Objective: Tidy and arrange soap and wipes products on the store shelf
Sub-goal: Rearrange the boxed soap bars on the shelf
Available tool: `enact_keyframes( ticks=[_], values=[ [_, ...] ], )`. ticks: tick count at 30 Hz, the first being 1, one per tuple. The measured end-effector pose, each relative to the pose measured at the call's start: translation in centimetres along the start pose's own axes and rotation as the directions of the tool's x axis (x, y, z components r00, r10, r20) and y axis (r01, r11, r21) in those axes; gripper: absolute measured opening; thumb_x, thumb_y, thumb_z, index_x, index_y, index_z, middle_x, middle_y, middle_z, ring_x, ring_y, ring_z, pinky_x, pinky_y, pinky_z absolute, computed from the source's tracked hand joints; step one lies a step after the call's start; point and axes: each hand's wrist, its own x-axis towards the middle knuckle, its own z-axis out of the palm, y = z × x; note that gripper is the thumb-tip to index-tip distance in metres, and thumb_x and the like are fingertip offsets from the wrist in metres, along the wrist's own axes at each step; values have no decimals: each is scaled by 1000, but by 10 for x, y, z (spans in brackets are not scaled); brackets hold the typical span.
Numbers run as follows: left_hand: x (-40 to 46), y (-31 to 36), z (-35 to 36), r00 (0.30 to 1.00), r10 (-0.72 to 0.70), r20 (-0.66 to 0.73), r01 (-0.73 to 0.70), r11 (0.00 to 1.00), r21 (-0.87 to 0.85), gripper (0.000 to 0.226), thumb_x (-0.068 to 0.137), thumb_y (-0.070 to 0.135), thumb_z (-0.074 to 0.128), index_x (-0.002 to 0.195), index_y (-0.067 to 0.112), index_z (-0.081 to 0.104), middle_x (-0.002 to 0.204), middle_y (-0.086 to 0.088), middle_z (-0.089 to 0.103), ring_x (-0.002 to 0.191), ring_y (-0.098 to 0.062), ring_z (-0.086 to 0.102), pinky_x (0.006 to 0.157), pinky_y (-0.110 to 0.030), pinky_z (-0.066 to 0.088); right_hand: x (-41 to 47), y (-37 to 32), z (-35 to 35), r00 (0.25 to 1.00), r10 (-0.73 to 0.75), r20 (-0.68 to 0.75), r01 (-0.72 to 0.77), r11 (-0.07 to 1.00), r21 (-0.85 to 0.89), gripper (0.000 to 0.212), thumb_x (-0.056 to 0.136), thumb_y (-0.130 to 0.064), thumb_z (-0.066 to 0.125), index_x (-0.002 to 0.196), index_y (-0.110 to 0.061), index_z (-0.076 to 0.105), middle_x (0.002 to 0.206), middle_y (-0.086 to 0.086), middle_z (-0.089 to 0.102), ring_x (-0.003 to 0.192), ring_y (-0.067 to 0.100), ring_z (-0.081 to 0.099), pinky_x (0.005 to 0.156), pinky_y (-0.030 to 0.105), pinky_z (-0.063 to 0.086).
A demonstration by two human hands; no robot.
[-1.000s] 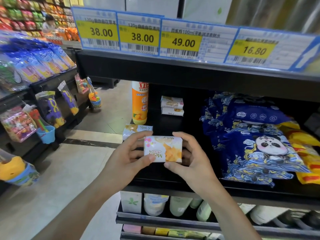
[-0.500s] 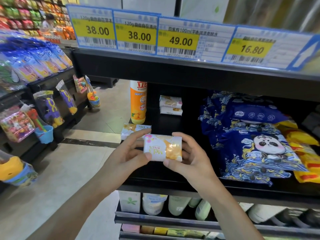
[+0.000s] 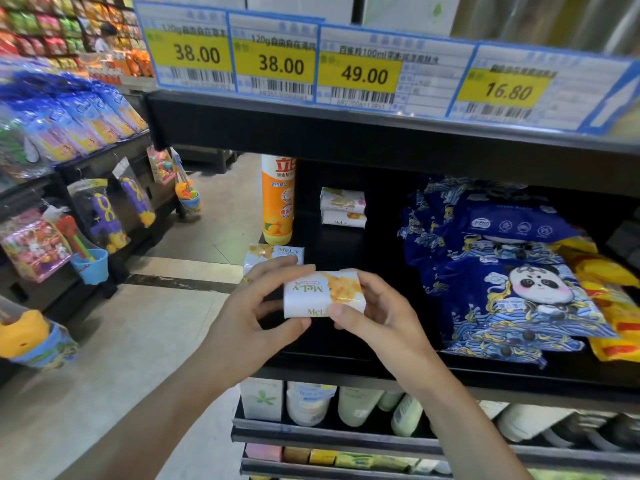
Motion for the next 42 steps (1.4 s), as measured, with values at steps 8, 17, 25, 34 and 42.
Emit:
enact_keyframes(
  ticks=[8,17,25,34,42],
  values=[
    [1,2,-1,1000,-17,0,17,998,-54,43,85,23,78,125,38,72,128,7,61,129,-21,61,102,-25,53,-1,3,2,999,-4,-43,1,997,-71,74,71,-62,77,140,-48,54,137,-18,60,119,7,64,95,32,57],
    [3,3,-7,991,-132,11,133,988,-85,38,90,43,73,127,41,68,133,-3,67,121,-18,67,102,-34,55,-1,1,-2,998,-63,6,63,987,-144,72,87,-8,81,139,-51,55,141,-11,58,128,8,57,104,31,50],
    [4,5,-4,981,-190,29,192,979,-76,41,87,62,65,118,36,70,123,5,74,114,-15,69,92,-32,55,1,3,-4,998,-70,3,70,997,-31,53,90,-6,77,131,-37,63,122,-2,71,113,17,65,97,31,54],
    [5,7,-2,965,-253,71,258,963,-78,61,82,65,68,133,32,64,128,11,73,121,-9,67,101,-36,52,2,7,-5,998,-66,-18,66,998,22,37,92,-18,74,128,-21,66,118,1,75,109,34,67,98,38,57],
    [5,9,-3,954,-296,50,299,952,-65,45,91,47,69,131,28,64,124,12,75,114,-7,70,85,-23,56,2,6,-4,998,-47,-32,48,998,48,43,86,-31,76,127,-26,66,110,6,77,100,39,67,83,28,57]
  ],
)
